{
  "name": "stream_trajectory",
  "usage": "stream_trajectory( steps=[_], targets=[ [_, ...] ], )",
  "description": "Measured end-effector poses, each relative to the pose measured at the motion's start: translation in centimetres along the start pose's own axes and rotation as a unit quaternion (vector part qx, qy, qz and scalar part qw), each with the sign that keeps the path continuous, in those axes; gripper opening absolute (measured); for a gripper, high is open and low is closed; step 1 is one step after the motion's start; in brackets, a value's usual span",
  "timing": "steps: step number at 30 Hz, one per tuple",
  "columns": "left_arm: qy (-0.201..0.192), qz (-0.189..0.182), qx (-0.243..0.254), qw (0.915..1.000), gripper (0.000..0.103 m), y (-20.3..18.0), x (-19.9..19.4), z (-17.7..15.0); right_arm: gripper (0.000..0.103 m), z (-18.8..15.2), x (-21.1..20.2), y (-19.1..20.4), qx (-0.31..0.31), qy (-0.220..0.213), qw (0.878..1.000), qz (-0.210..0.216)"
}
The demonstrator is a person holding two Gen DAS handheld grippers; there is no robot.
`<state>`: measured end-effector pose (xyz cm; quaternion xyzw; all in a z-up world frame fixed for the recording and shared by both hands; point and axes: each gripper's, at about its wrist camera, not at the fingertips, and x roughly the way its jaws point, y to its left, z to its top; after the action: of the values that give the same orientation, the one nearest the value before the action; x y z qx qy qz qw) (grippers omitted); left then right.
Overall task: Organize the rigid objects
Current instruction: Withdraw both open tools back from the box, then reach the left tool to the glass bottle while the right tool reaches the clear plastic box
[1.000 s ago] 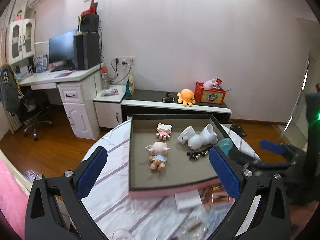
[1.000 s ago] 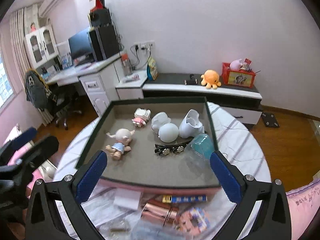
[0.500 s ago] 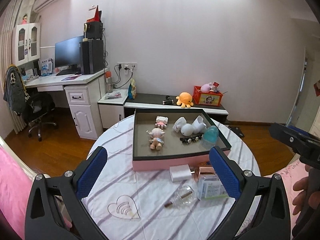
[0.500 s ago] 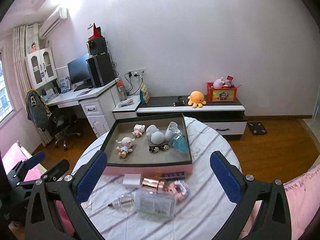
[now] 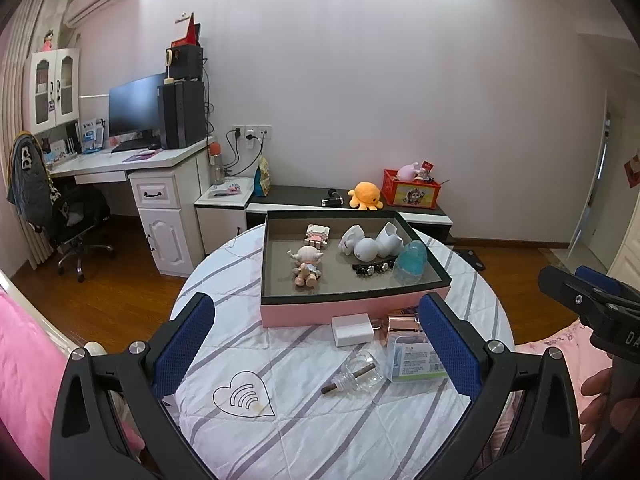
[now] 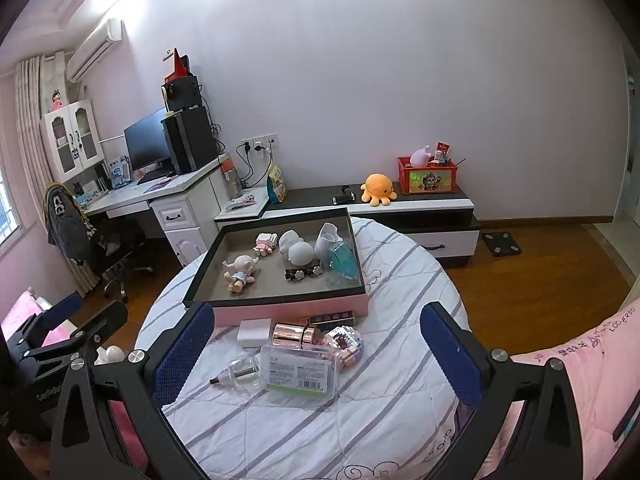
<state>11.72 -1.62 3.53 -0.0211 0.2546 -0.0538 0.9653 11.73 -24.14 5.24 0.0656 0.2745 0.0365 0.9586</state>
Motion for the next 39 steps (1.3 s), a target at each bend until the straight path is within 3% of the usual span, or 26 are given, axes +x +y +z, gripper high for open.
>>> stream_trajectory(
  steps=[16,21,26,31,39],
  targets=[
    [0.025,0.008,-0.008,0.9996,0.103,0.5,1.1,-1.6,0.103,-0.5,1.4,-0.9,0.009,0.021,1.000,-0.012],
    [0.051,0.010,-0.006,0.9986,0.103,0.8,3.5,-2.4,0.103,-1.6,3.8,-1.3,0.010,0.053,0.998,-0.018],
    [0.100,-0.001,0.007,0.9949,0.103,0.6,7.0,-5.0,0.103,-4.3,7.6,-1.8,0.023,0.113,0.993,-0.011],
    [0.136,-0.012,0.026,0.9903,0.103,0.0,9.7,-7.4,0.103,-6.0,10.0,-1.5,0.026,0.146,0.989,-0.005],
    [0.148,-0.030,0.039,0.9877,0.103,-0.8,11.6,-8.9,0.103,-6.6,11.9,-0.4,0.025,0.167,0.986,0.004]
  ],
)
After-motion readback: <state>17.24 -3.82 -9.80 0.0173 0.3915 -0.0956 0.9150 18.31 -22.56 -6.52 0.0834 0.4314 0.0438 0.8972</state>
